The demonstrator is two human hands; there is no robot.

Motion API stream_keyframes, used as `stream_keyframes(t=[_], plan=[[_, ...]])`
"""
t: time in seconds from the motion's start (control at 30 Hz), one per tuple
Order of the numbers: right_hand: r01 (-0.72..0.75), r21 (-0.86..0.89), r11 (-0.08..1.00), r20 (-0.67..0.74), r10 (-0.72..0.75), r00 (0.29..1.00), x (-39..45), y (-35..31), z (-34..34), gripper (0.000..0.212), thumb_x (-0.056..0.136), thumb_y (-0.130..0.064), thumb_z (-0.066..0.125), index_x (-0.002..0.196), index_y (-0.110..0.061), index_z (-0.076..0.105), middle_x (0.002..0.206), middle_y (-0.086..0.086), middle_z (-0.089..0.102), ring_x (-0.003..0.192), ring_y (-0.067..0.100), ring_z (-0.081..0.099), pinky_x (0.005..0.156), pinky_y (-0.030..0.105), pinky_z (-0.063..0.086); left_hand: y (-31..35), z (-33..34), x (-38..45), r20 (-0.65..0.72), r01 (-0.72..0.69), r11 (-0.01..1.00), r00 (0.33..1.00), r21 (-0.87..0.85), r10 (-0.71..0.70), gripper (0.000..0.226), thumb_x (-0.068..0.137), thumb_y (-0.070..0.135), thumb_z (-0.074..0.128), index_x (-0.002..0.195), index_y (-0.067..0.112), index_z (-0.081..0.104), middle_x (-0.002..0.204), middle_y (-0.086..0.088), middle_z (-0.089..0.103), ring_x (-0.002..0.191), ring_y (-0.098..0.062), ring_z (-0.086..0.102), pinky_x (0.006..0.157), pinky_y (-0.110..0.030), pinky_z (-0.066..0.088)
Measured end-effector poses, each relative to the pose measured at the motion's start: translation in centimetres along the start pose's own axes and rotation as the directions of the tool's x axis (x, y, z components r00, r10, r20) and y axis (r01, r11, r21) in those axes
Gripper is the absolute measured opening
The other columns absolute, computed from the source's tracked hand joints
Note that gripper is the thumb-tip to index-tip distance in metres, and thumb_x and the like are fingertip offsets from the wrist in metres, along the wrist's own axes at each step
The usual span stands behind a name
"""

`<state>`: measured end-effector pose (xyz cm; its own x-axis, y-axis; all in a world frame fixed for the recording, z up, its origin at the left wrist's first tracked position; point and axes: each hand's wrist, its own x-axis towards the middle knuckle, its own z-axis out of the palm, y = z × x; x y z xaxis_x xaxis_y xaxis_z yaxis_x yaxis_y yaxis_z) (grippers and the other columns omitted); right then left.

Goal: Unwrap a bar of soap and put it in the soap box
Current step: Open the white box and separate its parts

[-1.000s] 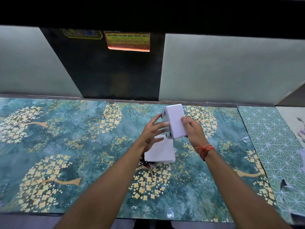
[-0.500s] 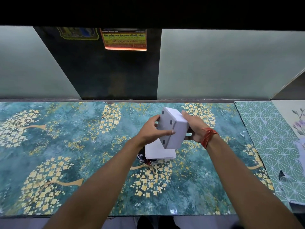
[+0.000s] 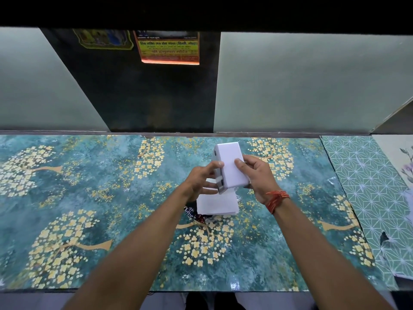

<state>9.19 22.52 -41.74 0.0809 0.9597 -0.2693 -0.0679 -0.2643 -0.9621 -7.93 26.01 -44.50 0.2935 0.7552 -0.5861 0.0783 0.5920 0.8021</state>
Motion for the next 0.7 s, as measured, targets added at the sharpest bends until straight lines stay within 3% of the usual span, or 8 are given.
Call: stream_keyframes(t=[0.1, 0.2, 0.37, 0.5, 0.63, 0.7], plan=[[-0.106, 0.105, 0.989, -0.017, 0.108, 0.994, 0.6, 0.1, -0.7, 0.023, 0.093, -0.022, 0.059, 0.112, -0.009, 0.064, 0.094, 0.003, 0.068, 0.083, 0.021, 0.065, 0.066, 0.042, 0.060, 0.1, -0.8, -0.5, 0.016, 0.025, 0.996, 1.000, -0.088, -0.023, 0.076, 0.049, 0.063, 0.064, 0.103, 0.009, 0.068, 0.105, -0.011, 0.070, 0.091, -0.034, 0.068, 0.090, -0.049, 0.057], [-0.190, 0.256, 0.948, -0.056, 0.211, 0.976, 1.4, 0.4, -2.5, 0.017, 0.091, -0.029, 0.060, 0.099, -0.014, 0.065, 0.093, 0.010, 0.068, 0.083, 0.029, 0.063, 0.083, 0.062, 0.051, 0.6, -2.0, -0.9, 0.004, 0.041, 0.974, 0.999, -0.223, -0.041, 0.081, 0.051, 0.063, 0.062, 0.105, 0.003, 0.067, 0.107, -0.020, 0.068, 0.100, -0.038, 0.065, 0.097, -0.060, 0.051], [-0.171, 0.338, 0.925, -0.121, 0.223, 0.967, 2.4, 1.2, -4.0, 0.027, 0.092, -0.038, 0.056, 0.104, -0.015, 0.063, 0.090, 0.011, 0.068, 0.082, 0.028, 0.062, 0.078, 0.055, 0.054, 0.5, -4.3, -0.5, -0.117, -0.031, 0.869, 0.993, -0.494, -0.031, 0.093, 0.062, 0.064, 0.055, 0.127, -0.002, 0.056, 0.113, -0.021, 0.062, 0.104, -0.038, 0.059, 0.101, -0.064, 0.045], [-0.200, 0.480, 0.854, -0.152, 0.306, 0.940, 3.0, 2.5, -5.7, 0.032, 0.097, -0.042, 0.045, 0.088, -0.019, 0.066, 0.067, 0.002, 0.071, 0.078, 0.025, 0.062, 0.084, 0.054, 0.050, -1.1, -7.4, 0.2, -0.128, -0.016, 0.787, 0.989, -0.616, -0.080, 0.075, 0.082, 0.059, 0.039, 0.130, 0.004, 0.059, 0.116, -0.024, 0.061, 0.112, -0.043, 0.054, 0.104, -0.068, 0.038], [-0.246, 0.510, 0.824, -0.187, 0.385, 0.904, 2.7, 4.1, -6.9, 0.031, 0.098, -0.043, 0.042, 0.098, -0.022, 0.065, 0.091, 0.008, 0.068, 0.089, 0.028, 0.059, 0.081, 0.050, 0.051, -3.2, -9.1, 0.6, -0.218, 0.015, 0.821, 0.961, -0.570, -0.170, 0.055, 0.089, 0.050, 0.033, 0.112, 0.008, 0.061, 0.102, -0.020, 0.065, 0.097, -0.037, 0.059, 0.106, -0.056, 0.041], [-0.259, 0.516, 0.817, -0.216, 0.416, 0.883, 2.4, 5.0, -7.6, 0.031, 0.098, -0.042, 0.041, 0.098, -0.022, 0.065, 0.097, 0.009, 0.065, 0.092, 0.029, 0.058, 0.081, 0.050, 0.051, -4.3, -9.9, 0.6, -0.283, 0.051, 0.846, 0.930, -0.531, -0.234, 0.049, 0.089, 0.047, 0.036, 0.111, 0.009, 0.058, 0.095, -0.018, 0.064, 0.089, -0.034, 0.059, 0.090, -0.047, 0.049]])
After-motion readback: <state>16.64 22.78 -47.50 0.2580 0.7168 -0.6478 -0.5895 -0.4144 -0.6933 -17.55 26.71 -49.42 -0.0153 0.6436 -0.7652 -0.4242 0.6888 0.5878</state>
